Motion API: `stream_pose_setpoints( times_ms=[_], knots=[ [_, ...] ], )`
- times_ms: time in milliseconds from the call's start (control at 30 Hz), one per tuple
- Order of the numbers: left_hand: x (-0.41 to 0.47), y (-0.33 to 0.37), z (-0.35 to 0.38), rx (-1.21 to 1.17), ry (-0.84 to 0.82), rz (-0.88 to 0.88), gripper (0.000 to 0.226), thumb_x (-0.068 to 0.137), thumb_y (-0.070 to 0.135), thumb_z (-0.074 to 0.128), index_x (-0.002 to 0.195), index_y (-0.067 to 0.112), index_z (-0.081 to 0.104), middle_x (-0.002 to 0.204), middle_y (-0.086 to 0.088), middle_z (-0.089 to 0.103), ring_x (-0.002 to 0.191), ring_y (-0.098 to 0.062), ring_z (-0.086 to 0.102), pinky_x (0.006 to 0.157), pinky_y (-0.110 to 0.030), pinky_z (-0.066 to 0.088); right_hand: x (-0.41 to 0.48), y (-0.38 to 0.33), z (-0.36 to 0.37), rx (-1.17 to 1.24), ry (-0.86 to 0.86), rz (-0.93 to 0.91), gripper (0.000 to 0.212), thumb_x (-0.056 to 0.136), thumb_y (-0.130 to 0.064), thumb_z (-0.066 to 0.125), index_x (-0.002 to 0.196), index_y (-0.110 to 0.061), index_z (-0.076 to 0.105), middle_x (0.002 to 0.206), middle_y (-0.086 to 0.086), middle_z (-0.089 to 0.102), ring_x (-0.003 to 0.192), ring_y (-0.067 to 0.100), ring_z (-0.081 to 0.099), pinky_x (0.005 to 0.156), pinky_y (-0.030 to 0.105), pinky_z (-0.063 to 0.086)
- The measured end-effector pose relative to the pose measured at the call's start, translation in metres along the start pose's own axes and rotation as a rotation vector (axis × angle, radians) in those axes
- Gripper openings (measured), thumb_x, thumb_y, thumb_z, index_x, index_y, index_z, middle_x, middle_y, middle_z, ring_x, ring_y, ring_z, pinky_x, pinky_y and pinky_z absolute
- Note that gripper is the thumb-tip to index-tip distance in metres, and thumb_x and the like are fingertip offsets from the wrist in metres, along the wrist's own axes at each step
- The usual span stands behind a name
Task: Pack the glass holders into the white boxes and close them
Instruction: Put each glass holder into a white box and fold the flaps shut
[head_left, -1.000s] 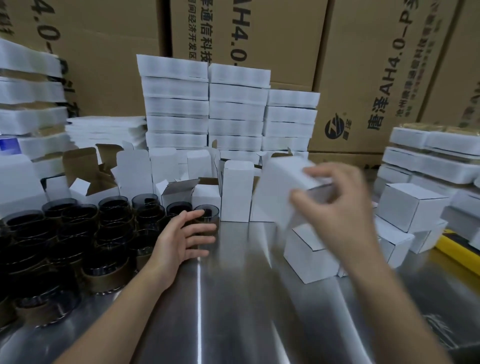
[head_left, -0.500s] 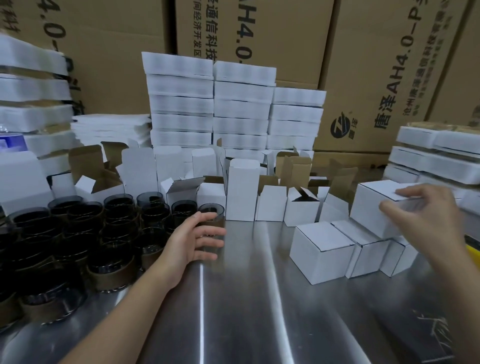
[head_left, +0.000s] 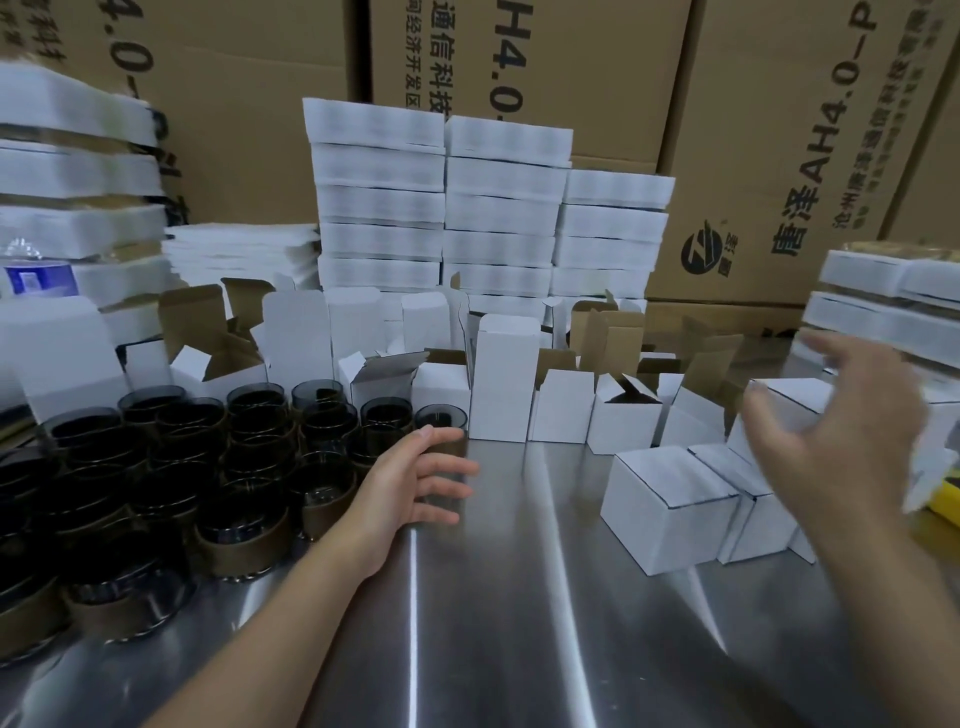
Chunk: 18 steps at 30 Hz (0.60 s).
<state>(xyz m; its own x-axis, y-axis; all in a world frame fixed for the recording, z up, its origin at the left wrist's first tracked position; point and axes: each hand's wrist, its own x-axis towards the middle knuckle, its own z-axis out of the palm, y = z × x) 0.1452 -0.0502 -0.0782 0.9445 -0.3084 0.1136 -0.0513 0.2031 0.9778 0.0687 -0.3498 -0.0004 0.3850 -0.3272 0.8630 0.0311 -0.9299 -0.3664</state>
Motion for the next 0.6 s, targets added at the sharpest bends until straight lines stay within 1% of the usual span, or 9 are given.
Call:
stream_pose_setpoints(
  times_ms=[33, 100, 200, 233, 300, 333, 367, 467, 600],
  knots=[
    [0.000, -0.001, 0.000, 0.006, -0.006, -0.001, 0.054, 0.080, 0.051, 0.042, 0.117, 0.017, 0.059, 0.100, -0.014, 0.072, 0.077, -0.020, 0.067, 0.056, -0.032, 0.054, 0.003, -0.010, 0.009, -0.009, -0.043, -0.067, 0.042, 0.077, -0.034, 0.058, 0.113, -0.013, 0.056, 0.103, 0.009, 0.061, 0.099, 0.031, 0.053, 0.091, 0.042, 0.034],
    [-0.001, -0.002, 0.000, 0.017, -0.014, 0.007, 0.056, 0.077, 0.051, 0.043, 0.117, 0.016, 0.060, 0.099, -0.013, 0.072, 0.076, -0.019, 0.067, 0.057, -0.032, 0.054, 0.013, -0.025, 0.033, -0.152, -0.192, -0.123, 0.036, 0.080, -0.031, 0.061, 0.109, -0.010, 0.056, 0.089, 0.007, 0.065, 0.087, 0.032, 0.057, 0.083, 0.039, 0.034],
    [-0.001, -0.002, -0.002, 0.032, -0.001, 0.026, 0.052, 0.078, 0.049, 0.045, 0.114, 0.015, 0.062, 0.097, -0.013, 0.072, 0.075, -0.019, 0.068, 0.057, -0.031, 0.055, 0.032, -0.031, 0.064, -0.434, -0.529, -0.001, 0.031, 0.086, -0.026, 0.059, 0.099, -0.008, 0.037, 0.088, 0.011, 0.059, 0.078, 0.029, 0.050, 0.074, 0.037, 0.034],
    [-0.001, -0.001, -0.003, 0.039, 0.007, 0.033, 0.049, 0.080, 0.046, 0.046, 0.112, 0.014, 0.063, 0.096, -0.014, 0.072, 0.074, -0.019, 0.068, 0.057, -0.031, 0.055, 0.037, -0.030, 0.072, -0.509, -0.642, 0.070, 0.030, 0.086, -0.024, 0.057, 0.098, -0.009, 0.033, 0.095, 0.012, 0.059, 0.081, 0.028, 0.049, 0.078, 0.037, 0.036],
    [-0.001, -0.001, -0.003, 0.053, 0.023, 0.047, 0.037, 0.090, 0.037, 0.044, 0.109, 0.012, 0.065, 0.095, -0.015, 0.072, 0.073, -0.019, 0.067, 0.056, -0.030, 0.055, 0.042, -0.027, 0.088, -0.653, -0.797, 0.166, 0.034, 0.087, -0.021, 0.053, 0.112, -0.008, 0.034, 0.106, 0.012, 0.060, 0.096, 0.028, 0.055, 0.098, 0.040, 0.033],
    [-0.001, 0.000, -0.003, 0.061, 0.029, 0.050, 0.034, 0.095, 0.032, 0.042, 0.107, 0.010, 0.066, 0.094, -0.015, 0.072, 0.072, -0.018, 0.067, 0.055, -0.030, 0.055, 0.043, -0.025, 0.093, -0.700, -0.833, 0.193, 0.039, 0.088, -0.020, 0.050, 0.121, -0.008, 0.033, 0.108, 0.011, 0.061, 0.103, 0.028, 0.056, 0.103, 0.041, 0.030],
    [-0.001, 0.000, -0.002, 0.068, 0.035, 0.051, 0.033, 0.098, 0.028, 0.040, 0.106, 0.009, 0.066, 0.094, -0.015, 0.072, 0.071, -0.017, 0.067, 0.055, -0.029, 0.055, 0.044, -0.024, 0.098, -0.727, -0.845, 0.207, 0.042, 0.089, -0.018, 0.049, 0.126, -0.007, 0.033, 0.109, 0.010, 0.062, 0.106, 0.028, 0.057, 0.101, 0.040, 0.031],
    [-0.002, 0.001, 0.001, 0.082, 0.039, 0.058, 0.034, 0.100, 0.024, 0.038, 0.103, 0.006, 0.066, 0.090, -0.013, 0.071, 0.070, -0.016, 0.065, 0.056, -0.030, 0.053, 0.044, -0.022, 0.105, -0.723, -0.821, 0.180, 0.038, 0.089, -0.012, 0.053, 0.125, -0.006, 0.040, 0.115, 0.013, 0.060, 0.108, 0.029, 0.056, 0.083, 0.035, 0.038],
    [-0.004, 0.002, 0.007, 0.125, 0.047, 0.089, 0.022, 0.098, 0.015, 0.047, 0.098, 0.008, 0.067, 0.085, -0.008, 0.070, 0.069, -0.014, 0.064, 0.055, -0.028, 0.050, 0.038, -0.037, 0.104, -0.560, -0.734, 0.100, 0.038, 0.088, -0.002, 0.055, 0.123, 0.001, 0.041, 0.113, 0.021, 0.060, 0.103, 0.036, 0.058, 0.072, 0.037, 0.041]
  ],
)
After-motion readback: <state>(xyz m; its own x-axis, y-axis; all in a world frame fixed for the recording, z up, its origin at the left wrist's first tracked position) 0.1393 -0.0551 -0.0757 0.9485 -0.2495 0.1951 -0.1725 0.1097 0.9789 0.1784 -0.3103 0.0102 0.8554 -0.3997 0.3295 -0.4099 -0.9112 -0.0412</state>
